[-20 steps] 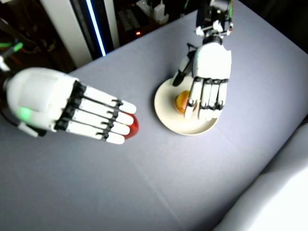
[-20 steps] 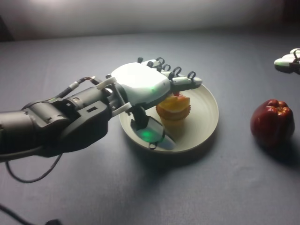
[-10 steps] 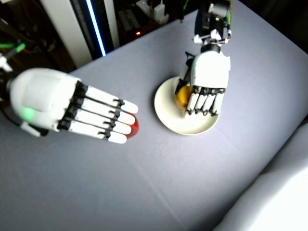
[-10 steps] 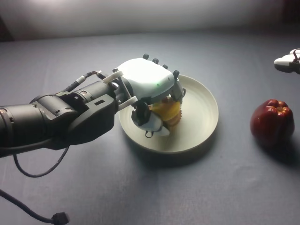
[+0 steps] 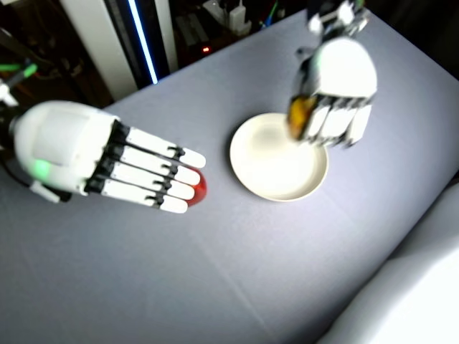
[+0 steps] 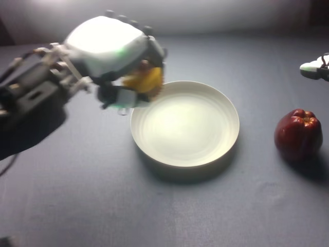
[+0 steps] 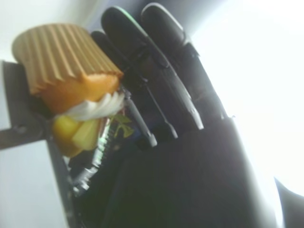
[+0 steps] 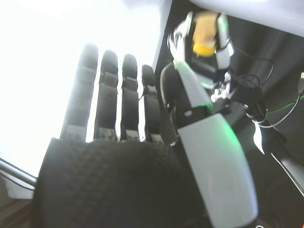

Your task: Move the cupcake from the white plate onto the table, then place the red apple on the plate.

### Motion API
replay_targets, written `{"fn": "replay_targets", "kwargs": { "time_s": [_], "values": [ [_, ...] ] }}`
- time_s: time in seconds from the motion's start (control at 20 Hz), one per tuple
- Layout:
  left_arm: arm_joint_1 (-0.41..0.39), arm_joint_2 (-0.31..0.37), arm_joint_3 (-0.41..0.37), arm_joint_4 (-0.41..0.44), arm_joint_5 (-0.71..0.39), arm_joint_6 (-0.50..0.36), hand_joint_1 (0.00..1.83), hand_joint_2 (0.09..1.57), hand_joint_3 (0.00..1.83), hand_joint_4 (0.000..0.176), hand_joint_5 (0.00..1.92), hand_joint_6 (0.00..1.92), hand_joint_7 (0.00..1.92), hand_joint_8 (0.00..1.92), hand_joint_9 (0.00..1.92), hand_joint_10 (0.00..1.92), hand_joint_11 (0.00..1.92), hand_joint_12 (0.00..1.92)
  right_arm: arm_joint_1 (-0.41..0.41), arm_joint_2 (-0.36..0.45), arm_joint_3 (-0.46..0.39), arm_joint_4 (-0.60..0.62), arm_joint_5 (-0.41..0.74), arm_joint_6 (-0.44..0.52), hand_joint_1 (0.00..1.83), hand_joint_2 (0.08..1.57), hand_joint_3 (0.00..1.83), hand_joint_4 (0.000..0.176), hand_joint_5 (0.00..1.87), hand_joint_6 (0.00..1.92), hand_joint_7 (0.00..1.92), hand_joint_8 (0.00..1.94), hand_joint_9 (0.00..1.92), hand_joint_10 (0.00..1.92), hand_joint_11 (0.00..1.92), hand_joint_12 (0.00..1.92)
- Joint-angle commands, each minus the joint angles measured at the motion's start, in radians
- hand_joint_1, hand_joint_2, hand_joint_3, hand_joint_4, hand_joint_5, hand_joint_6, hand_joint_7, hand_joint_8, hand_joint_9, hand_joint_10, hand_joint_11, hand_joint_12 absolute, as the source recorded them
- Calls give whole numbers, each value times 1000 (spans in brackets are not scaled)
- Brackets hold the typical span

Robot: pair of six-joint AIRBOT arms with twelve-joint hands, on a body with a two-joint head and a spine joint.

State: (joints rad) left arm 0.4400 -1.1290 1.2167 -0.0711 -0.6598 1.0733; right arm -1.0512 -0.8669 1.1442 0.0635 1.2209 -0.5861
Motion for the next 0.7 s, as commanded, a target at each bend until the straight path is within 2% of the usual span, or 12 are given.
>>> {"fn": "replay_targets", "kwargs": {
  "time_s": [0.0, 0.05, 0.1, 0.15, 0.2, 0.25, 0.4, 0.45, 0.5, 0.55, 0.6, 0.65],
  "values": [
    [9, 24, -8, -3, -130, 2, 1248, 1051, 0, 31, 1101, 763, 1169, 679, 1075, 343, 608, 1191, 0, 1, -1, 30, 116, 7, 882, 1429, 3, 0, 387, 3, 441, 7, 405, 6, 396, 11],
    [31, 53, -22, -10, -136, 2, 1246, 1049, 1, 21, 1104, 715, 1169, 726, 1093, 255, 467, 1306, -2, 1, -1, 32, 116, 7, 909, 1430, 1, 0, 389, 3, 436, 3, 404, 3, 406, 13],
    [56, 76, -31, -23, -137, 2, 1244, 1051, 0, 27, 1098, 731, 1162, 733, 1116, 197, 536, 1276, -5, 1, -1, 33, 116, 8, 861, 1425, 0, 0, 399, 4, 446, 4, 408, 3, 410, 13],
    [73, 87, -33, -34, -134, 2, 1257, 1053, 0, 0, 1128, 598, 1135, 863, 1178, 208, 615, 1295, -7, 1, -1, 34, 116, 10, 851, 1426, 1, 0, 402, 4, 447, 4, 411, 4, 415, 14],
    [91, 93, -33, -47, -125, 2, 1244, 1058, 0, 9, 1087, 726, 1147, 785, 1172, 120, 615, 1149, -8, 1, -1, 34, 116, 13, 881, 1439, 3, 0, 410, 4, 462, 6, 426, 6, 449, 23],
    [105, 96, -33, -54, -117, 2, 1254, 1062, 0, 0, 1109, 626, 1112, 905, 1199, 121, 640, 1250, -8, 1, -1, 34, 116, 17, 940, 1436, 0, 0, 419, 5, 471, 5, 444, 8, 481, 31],
    [144, 97, -33, -87, -96, 14, 1269, 1054, 0, 0, 1147, 517, 1125, 924, 1226, 120, 664, 1271, -14, 1, -1, 33, 116, 25, 969, 1436, 0, 0, 427, 4, 477, 4, 451, 6, 494, 29],
    [156, 97, -33, -100, -92, 21, 1268, 1047, 2, 0, 1112, 616, 1176, 804, 1242, 104, 713, 1171, -18, 1, -1, 32, 116, 28, 992, 1433, 0, 0, 431, 4, 475, 2, 447, 2, 482, 20],
    [166, 98, -33, -110, -90, 28, 1254, 1056, 0, 0, 1117, 637, 1126, 859, 1200, 70, 648, 1203, -22, 1, -1, 31, 116, 30, 999, 1432, 0, 0, 425, 0, 476, 2, 452, 4, 485, 20],
    [175, 102, -34, -123, -87, 37, 1239, 1066, 3, 25, 1105, 740, 1072, 870, 1139, 34, 577, 1166, -26, 1, -1, 31, 116, 33, 1016, 1430, 0, 0, 420, 0, 474, 1, 457, 4, 491, 20],
    [183, 106, -35, -134, -86, 45, 1239, 1085, 2, 0, 1089, 877, 998, 881, 1019, 6, 392, 1172, -29, 1, -1, 31, 116, 36, 1005, 1424, 0, 0, 430, 3, 477, 1, 463, 4, 499, 19],
    [191, 112, -37, -144, -83, 54, 1243, 1094, 1, 0, 1050, 986, 997, 843, 1014, 6, 472, 1084, -32, 1, -1, 31, 115, 38, 1003, 1418, 0, 0, 440, 7, 476, 0, 456, 0, 493, 15]
  ]
}}
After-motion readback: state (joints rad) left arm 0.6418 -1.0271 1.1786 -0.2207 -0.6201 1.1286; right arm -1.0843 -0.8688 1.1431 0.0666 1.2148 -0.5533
